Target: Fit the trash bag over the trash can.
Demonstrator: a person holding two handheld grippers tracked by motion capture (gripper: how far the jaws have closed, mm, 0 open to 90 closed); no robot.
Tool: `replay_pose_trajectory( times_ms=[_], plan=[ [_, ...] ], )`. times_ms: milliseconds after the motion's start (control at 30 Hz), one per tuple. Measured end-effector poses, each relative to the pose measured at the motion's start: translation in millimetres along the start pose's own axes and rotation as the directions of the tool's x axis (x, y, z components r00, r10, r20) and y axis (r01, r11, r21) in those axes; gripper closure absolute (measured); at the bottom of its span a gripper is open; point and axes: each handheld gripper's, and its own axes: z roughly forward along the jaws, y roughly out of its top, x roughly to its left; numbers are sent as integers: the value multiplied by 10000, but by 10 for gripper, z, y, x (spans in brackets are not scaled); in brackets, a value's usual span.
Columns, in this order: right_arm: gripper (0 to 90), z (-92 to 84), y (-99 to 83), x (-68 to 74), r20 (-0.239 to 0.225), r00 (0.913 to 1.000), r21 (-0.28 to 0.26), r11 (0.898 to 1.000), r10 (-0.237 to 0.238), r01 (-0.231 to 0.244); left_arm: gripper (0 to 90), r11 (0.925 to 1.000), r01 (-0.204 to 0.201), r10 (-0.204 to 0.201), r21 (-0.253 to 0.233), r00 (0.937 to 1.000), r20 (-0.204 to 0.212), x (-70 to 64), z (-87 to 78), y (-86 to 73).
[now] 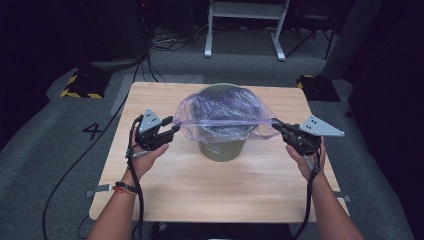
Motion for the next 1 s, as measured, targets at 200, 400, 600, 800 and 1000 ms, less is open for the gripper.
replay_pose_trajectory(
  times_ms=[200,400,600,800,1000],
  plan=[
    [900,-31,15,31,-127,9999,151,9999,-62,64,160,9996,274,-273,-14,9985,475,-53,-148,-105],
    [900,-86,55,95,-193,9995,117,9996,-255,258,165,9989,278,-305,377,9967,747,-199,-289,-245],
    [900,-75,95,158,-315,9982,182,9985,-502,508,238,9905,-1374,1376,-89,9848,1064,-648,-367,-134],
    [900,-41,129,201,-425,9969,240,9974,-667,677,217,9803,-1971,1960,-100,9661,1682,-850,-276,-69],
    [900,-40,159,236,-643,9948,293,9963,-791,811,215,9688,-2477,2459,-60,9582,1460,-960,-137,18]
  ],
)
